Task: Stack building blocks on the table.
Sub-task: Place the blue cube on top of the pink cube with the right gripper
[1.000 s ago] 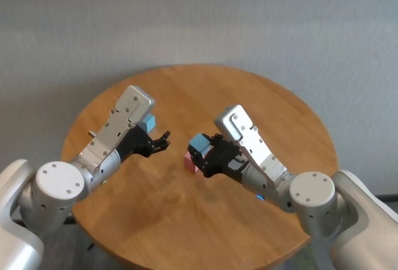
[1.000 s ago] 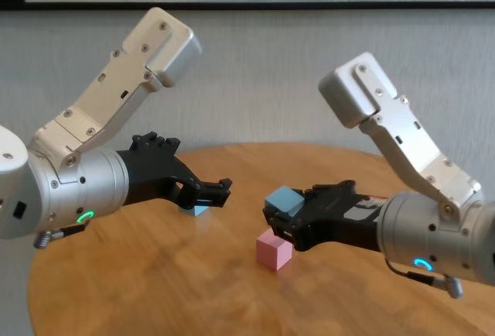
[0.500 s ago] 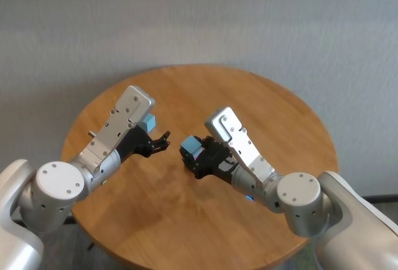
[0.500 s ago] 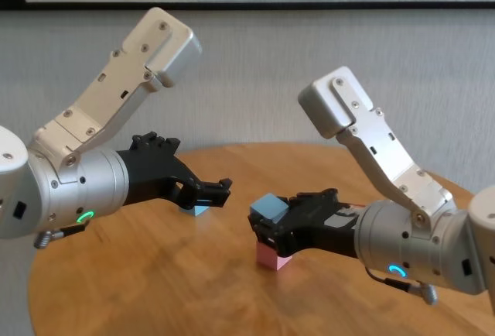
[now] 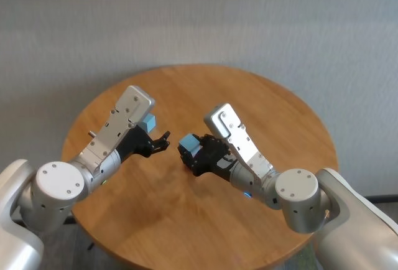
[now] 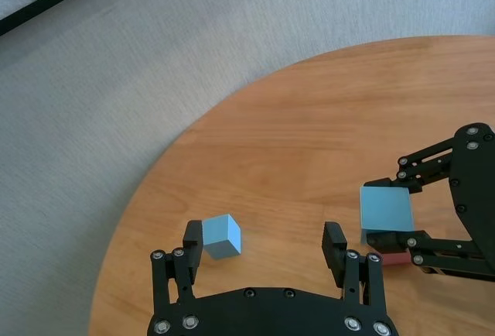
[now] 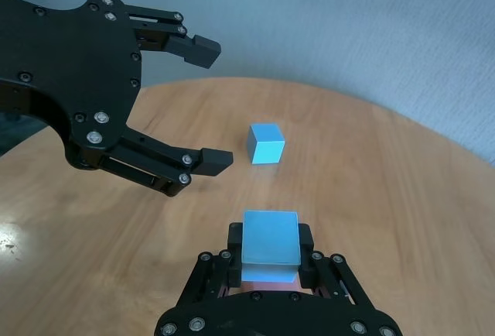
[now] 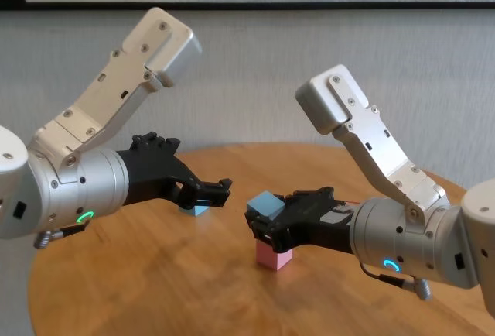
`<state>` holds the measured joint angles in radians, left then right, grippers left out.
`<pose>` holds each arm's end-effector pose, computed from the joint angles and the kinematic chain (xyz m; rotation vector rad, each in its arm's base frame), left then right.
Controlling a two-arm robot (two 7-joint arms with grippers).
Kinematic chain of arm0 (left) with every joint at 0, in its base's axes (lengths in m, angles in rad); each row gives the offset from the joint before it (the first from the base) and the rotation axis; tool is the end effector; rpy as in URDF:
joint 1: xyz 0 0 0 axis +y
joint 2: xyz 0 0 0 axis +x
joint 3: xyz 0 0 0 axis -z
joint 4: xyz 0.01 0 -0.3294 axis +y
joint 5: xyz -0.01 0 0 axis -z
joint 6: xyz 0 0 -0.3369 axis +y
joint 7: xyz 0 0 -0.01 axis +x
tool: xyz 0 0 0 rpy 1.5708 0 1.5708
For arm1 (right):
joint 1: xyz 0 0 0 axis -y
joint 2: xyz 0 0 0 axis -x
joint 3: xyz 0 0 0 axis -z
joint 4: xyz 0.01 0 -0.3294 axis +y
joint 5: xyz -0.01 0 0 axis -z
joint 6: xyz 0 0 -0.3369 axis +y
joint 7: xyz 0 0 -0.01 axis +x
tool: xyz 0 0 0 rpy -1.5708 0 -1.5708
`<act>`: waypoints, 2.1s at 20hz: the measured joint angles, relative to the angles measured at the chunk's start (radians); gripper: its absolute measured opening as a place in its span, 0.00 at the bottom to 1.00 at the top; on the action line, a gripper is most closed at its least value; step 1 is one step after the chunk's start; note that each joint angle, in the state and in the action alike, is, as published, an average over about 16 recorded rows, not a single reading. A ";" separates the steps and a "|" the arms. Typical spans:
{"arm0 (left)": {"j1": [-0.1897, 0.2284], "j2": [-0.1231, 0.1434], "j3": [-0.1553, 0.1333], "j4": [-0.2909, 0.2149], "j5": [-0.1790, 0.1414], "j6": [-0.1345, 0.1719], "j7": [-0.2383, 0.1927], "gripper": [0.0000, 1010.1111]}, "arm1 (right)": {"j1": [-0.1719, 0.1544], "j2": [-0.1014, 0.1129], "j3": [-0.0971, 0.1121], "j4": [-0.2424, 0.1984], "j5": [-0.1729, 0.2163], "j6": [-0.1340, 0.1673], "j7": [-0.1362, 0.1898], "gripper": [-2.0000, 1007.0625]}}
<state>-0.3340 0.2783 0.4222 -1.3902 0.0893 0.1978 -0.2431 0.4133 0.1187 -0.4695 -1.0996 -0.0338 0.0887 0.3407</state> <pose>0.4408 -0.0265 -0.2992 0.4578 -0.2447 1.0141 0.4613 0.0823 -0.3544 -0.3961 -0.0724 -0.8534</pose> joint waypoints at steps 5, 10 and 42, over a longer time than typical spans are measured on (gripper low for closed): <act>0.000 0.000 0.000 0.000 0.000 0.000 0.000 0.99 | 0.014 -0.008 0.002 0.030 0.002 -0.008 -0.002 0.36; 0.000 0.000 0.000 0.000 0.000 0.000 0.000 0.99 | 0.025 -0.017 0.003 0.059 0.000 -0.016 -0.008 0.36; 0.000 0.000 0.000 0.000 0.000 0.000 0.000 0.99 | 0.026 -0.023 0.012 0.079 -0.005 -0.010 -0.016 0.36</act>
<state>-0.3340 0.2783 0.4222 -1.3902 0.0893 0.1978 -0.2431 0.4390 0.0955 -0.4570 -1.0207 -0.0386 0.0785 0.3245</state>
